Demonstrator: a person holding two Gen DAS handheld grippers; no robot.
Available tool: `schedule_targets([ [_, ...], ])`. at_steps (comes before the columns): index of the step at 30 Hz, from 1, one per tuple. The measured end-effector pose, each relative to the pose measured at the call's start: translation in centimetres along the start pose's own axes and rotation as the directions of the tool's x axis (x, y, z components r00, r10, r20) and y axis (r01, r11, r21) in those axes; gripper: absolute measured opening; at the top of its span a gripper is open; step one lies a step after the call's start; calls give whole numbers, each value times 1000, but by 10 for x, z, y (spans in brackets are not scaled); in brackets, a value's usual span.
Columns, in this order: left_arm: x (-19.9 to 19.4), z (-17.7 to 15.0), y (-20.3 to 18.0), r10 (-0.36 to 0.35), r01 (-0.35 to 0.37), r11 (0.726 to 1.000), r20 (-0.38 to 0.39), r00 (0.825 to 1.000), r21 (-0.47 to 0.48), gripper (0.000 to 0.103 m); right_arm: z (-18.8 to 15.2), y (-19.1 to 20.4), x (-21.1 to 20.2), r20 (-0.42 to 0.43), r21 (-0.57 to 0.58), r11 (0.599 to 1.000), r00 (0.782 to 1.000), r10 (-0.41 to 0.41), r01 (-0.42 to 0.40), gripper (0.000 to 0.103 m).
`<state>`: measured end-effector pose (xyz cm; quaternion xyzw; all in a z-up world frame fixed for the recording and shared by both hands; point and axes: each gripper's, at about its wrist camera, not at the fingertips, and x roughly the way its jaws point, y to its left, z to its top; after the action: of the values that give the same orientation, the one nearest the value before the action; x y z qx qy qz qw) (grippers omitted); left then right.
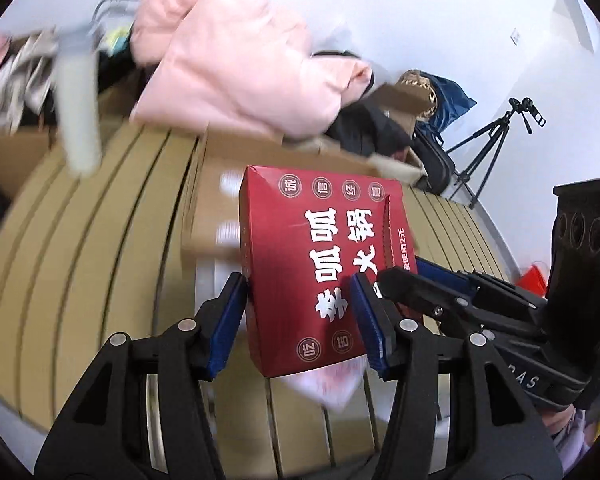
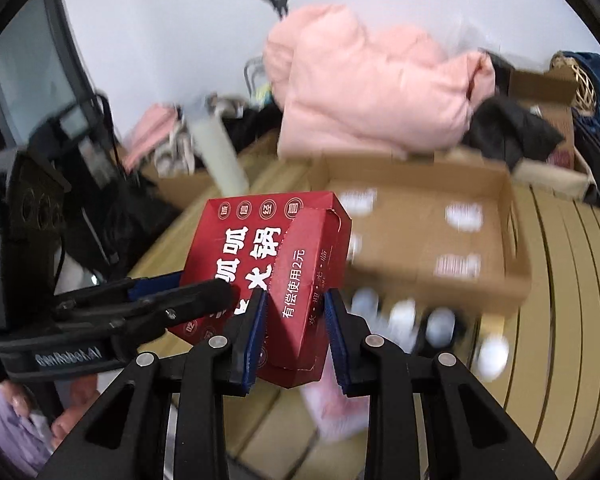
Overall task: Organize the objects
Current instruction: 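Lower the red box into the cardboard tray and open the right gripper, then withdraw the right gripper from the tray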
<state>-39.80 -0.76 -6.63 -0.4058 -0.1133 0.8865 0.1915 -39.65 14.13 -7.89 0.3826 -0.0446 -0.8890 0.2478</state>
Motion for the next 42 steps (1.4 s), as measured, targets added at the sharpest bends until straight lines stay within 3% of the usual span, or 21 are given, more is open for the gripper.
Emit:
schedule_targets([
  [3, 27, 42, 2, 14, -14, 1000, 28, 1000, 3, 49, 43, -20, 15, 29, 37, 999, 1000, -2, 1, 32],
  [7, 78, 78, 17, 39, -39, 999, 1, 999, -3, 49, 83, -55, 63, 5, 116, 993, 1000, 1, -1, 32],
  [11, 123, 94, 33, 74, -75, 996, -22, 997, -41, 49, 95, -84, 117, -47, 174, 985, 999, 13, -4, 32],
  [14, 146, 93, 43, 90, -94, 994, -72, 993, -52, 49, 96, -99, 151, -89, 197, 980, 996, -20, 37, 32],
  [16, 151, 91, 49, 59, -63, 994, -55, 997, -92, 59, 92, -104, 167, -94, 222, 972, 994, -55, 75, 32],
  [17, 153, 90, 48, 64, -67, 994, -46, 997, -87, 73, 90, -107, 174, -110, 236, 967, 991, -75, 99, 34],
  [18, 153, 89, 47, 91, -94, 993, -35, 995, -72, 78, 89, -109, 182, -138, 243, 963, 987, -87, 119, 35],
  [21, 149, 87, 39, 179, -178, 984, -23, 984, 13, 79, 84, -115, 192, -176, 240, 955, 976, -131, 172, 37],
  [22, 145, 89, 38, 180, -180, 983, -13, 983, 19, 79, 83, -117, 189, -164, 244, 954, 977, -137, 175, 44],
  [25, 125, 93, 38, 184, -184, 983, 34, 982, 11, 89, 85, -125, 170, -106, 270, 943, 980, -170, 193, 87],
  [28, 106, 94, 37, 249, -251, 968, 85, 965, 14, 90, 93, -129, 145, -40, 275, 937, 977, -212, 214, 87],
  [32, 79, 84, 27, 393, -402, 914, 132, 910, 49, 91, 97, -124, 105, -5, 266, 925, 960, -280, 271, 87],
  [35, 34, 75, 19, 356, -366, 930, 146, 923, 44, 91, 94, -112, 58, 50, 233, 931, 953, -299, 280, 87],
  [39, -55, 36, 14, 273, -278, 960, 205, 940, -2, 102, 69, -91, -32, 132, 199, 938, 941, -311, 282, 87],
  [42, -111, 14, 5, 279, -294, 955, 238, 930, 29, 102, 54, -79, -99, 170, 164, 941, 931, -324, 297, 87],
])
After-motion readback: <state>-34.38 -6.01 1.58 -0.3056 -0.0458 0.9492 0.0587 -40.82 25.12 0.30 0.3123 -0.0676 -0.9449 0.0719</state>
